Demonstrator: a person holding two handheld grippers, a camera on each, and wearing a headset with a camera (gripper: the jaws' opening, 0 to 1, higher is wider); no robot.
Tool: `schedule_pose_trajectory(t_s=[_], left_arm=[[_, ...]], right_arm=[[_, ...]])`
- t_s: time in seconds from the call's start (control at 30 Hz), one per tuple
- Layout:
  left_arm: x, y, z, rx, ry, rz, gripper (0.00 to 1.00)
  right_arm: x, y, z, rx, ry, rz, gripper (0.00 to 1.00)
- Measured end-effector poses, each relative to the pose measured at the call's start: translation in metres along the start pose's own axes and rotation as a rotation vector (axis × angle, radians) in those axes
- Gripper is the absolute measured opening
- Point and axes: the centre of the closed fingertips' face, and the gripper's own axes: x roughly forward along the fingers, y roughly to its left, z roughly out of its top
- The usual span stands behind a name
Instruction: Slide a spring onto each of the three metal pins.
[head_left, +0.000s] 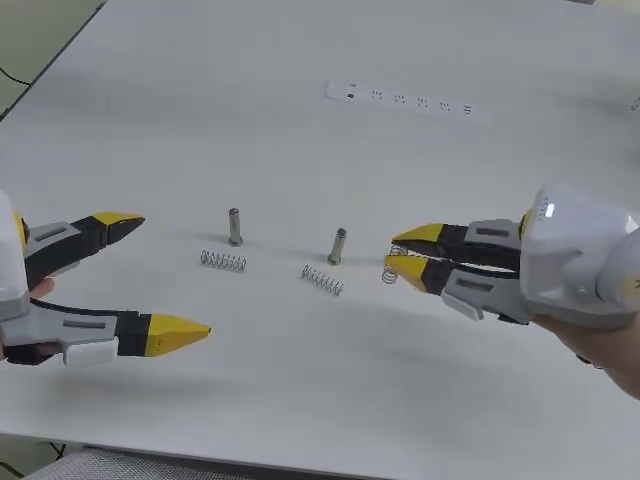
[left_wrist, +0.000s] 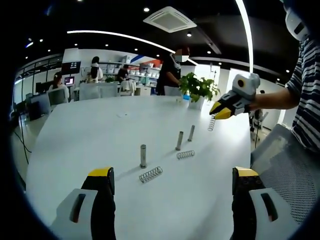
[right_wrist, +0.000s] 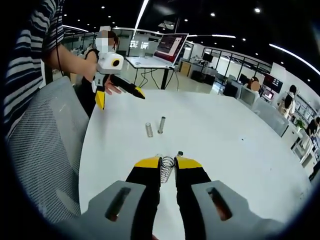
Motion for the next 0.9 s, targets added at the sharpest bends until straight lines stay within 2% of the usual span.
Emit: schedule_pose_trajectory(t_s=[0.67,0.9], left_arm=[[-0.003,0.003,-0.003,0.000,0.008,0.015,0.97],[-0.003,0.005,-0.003,-0.002,0.006,0.023,0.97]], right_arm=[[-0.004,-0.055,-0.010,0.084,0.005,-0.142,0.12],[-0.001,-0.064,-0.015,0.118,0.006,-0.162,0.12]])
